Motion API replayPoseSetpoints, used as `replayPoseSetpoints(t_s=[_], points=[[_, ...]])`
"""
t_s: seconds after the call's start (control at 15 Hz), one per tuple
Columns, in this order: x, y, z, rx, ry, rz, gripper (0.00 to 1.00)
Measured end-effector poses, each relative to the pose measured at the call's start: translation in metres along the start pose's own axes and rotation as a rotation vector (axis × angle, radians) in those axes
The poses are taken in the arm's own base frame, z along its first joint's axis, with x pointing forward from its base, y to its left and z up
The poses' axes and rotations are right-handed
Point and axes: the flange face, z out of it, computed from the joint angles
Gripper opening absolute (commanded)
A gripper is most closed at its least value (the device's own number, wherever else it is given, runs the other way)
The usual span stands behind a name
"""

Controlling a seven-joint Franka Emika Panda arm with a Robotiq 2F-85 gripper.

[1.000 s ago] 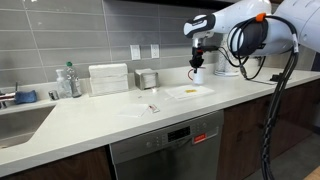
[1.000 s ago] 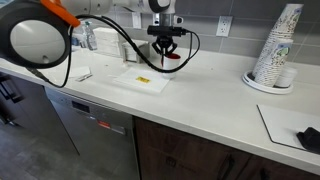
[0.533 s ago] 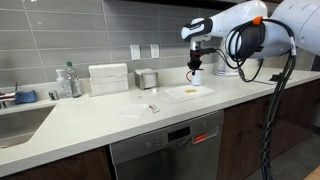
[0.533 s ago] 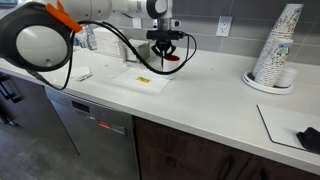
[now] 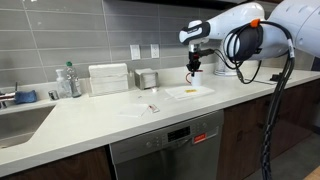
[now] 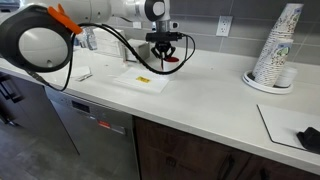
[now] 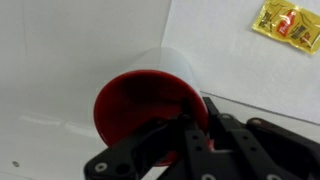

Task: Pour the contents of the mug onto the piece of tissue on the left

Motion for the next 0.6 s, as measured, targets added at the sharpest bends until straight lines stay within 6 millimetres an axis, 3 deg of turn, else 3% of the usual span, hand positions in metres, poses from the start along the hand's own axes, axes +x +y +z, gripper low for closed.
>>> replayPoseSetpoints(t_s=[0.4, 0.6], points=[[0.001, 0.003, -0.015, -0.045, 0.008, -0.01, 0.95], [-0.013, 0.016, -0.033, -0.075, -0.057, -0.021, 1.0]])
